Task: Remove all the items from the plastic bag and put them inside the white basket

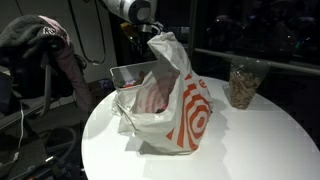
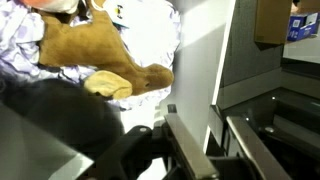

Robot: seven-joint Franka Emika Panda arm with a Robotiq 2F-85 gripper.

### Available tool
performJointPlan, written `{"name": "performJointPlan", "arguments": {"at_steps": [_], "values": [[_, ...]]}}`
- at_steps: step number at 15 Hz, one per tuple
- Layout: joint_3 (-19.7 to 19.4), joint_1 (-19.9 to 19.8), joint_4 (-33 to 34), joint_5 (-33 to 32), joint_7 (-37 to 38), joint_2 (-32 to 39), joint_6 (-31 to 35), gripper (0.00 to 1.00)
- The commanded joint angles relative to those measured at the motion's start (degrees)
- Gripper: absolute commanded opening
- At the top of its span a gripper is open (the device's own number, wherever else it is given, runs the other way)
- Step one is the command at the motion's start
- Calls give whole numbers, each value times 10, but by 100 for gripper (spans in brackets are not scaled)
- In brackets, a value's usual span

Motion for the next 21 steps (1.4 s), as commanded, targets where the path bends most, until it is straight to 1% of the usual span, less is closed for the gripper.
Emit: {"name": "performJointPlan", "arguments": {"at_steps": [1,4,5,6,9,11,14,16,18,21], "values": [[3,-10,-31,26,-1,-58,-37,70],[-7,-31,-88,44,16,-126,-113,93],[-14,-37,-110,50,28,-148,-132,99],[-25,-44,-136,50,45,-172,-157,100],[-50,-66,-219,65,75,-238,-198,100],[-62,-80,-271,88,77,-271,-205,100],[-83,-93,-329,93,89,-291,-197,100],[-94,-102,-350,96,107,-288,-204,100],[-106,-107,-368,92,134,-284,-185,100],[-119,-107,-379,79,182,-276,-101,100]]}}
